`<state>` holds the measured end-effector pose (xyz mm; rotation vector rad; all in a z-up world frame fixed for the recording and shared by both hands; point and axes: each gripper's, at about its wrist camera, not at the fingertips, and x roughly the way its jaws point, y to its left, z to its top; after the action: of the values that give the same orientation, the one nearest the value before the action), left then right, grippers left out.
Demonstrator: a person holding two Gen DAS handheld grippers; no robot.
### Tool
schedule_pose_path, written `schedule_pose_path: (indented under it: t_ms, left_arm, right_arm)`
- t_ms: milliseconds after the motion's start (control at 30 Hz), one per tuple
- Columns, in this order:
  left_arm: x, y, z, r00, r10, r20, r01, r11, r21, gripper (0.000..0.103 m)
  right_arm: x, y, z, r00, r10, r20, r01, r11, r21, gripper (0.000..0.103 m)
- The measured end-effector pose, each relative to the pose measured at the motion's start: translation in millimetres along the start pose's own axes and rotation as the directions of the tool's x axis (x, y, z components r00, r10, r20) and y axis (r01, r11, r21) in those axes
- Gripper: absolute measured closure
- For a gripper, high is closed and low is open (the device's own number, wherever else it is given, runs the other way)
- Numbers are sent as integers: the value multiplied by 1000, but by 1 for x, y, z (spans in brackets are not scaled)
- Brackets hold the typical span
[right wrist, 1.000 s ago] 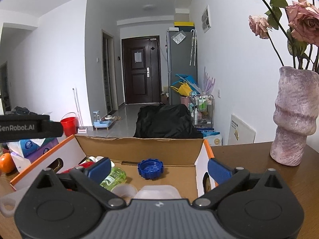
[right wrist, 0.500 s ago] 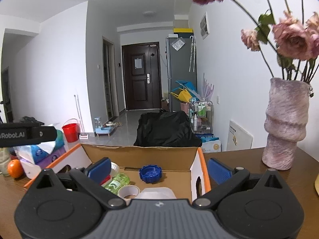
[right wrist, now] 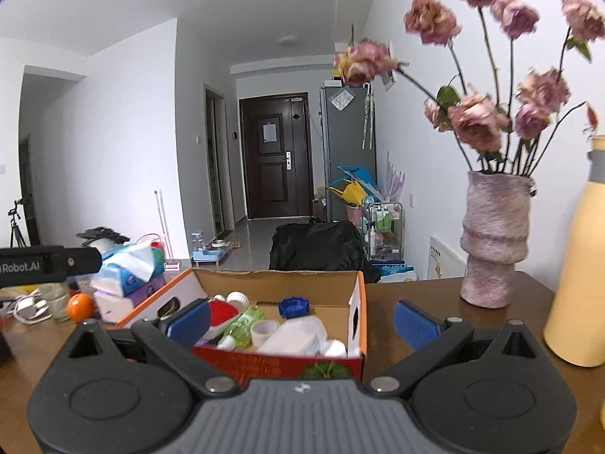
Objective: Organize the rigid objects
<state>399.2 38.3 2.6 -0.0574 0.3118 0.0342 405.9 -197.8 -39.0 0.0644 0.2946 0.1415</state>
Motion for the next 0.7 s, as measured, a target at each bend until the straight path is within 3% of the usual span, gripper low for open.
schedule_pose_path:
  t_ms: [467, 700]
  left_arm:
    - [-152, 5, -59, 999, -4, -35, 4, 1000, 3, 0]
    - [-205, 3, -84, 999, -1, -49, 2, 1000, 29, 0]
  right_arm:
    - [-161, -1, -46, 1000, -22, -10, 22, 999, -23, 0]
    - [-210, -3, -65, 1000, -30, -6, 30, 999, -26, 0]
